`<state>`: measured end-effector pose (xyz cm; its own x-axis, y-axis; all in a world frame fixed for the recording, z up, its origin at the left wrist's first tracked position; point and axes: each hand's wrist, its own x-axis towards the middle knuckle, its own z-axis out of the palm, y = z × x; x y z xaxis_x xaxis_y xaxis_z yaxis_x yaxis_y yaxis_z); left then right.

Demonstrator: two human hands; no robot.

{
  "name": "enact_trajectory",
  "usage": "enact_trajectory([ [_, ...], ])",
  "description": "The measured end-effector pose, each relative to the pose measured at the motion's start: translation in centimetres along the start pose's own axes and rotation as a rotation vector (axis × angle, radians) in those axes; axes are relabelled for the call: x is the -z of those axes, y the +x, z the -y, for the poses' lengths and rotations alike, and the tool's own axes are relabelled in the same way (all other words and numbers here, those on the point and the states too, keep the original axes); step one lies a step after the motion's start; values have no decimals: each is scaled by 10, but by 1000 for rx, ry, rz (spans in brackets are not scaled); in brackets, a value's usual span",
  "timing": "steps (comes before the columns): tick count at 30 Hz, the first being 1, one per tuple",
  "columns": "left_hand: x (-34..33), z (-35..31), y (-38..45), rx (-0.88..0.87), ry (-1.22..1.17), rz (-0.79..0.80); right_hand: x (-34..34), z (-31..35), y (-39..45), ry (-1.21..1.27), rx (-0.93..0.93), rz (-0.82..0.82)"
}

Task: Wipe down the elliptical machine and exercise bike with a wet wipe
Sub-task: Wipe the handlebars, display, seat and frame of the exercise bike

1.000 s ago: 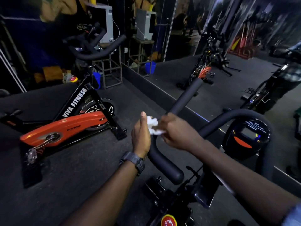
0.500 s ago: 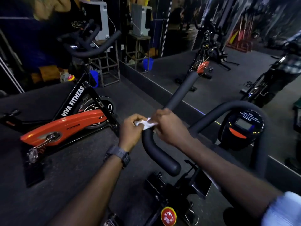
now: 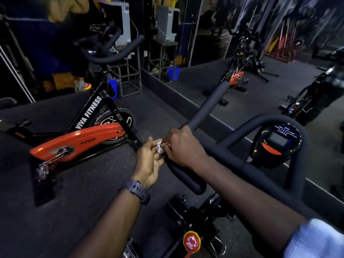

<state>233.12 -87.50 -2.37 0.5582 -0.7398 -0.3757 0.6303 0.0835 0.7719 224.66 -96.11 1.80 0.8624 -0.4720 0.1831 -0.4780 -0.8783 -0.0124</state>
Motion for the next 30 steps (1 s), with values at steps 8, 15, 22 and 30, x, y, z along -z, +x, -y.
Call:
enact_trajectory([
  [8,3,-8,-3,46,-4,45,27,-4,-52,199,186,55],
  [15,1,-1,-7,51,-69,140,23,10,-53,33,96,88],
  [22,2,4,-10,-3,-96,144,14,26,-44,3,-30,175],
  [30,6,4,-11,38,-87,119,37,19,-107,86,193,164],
])
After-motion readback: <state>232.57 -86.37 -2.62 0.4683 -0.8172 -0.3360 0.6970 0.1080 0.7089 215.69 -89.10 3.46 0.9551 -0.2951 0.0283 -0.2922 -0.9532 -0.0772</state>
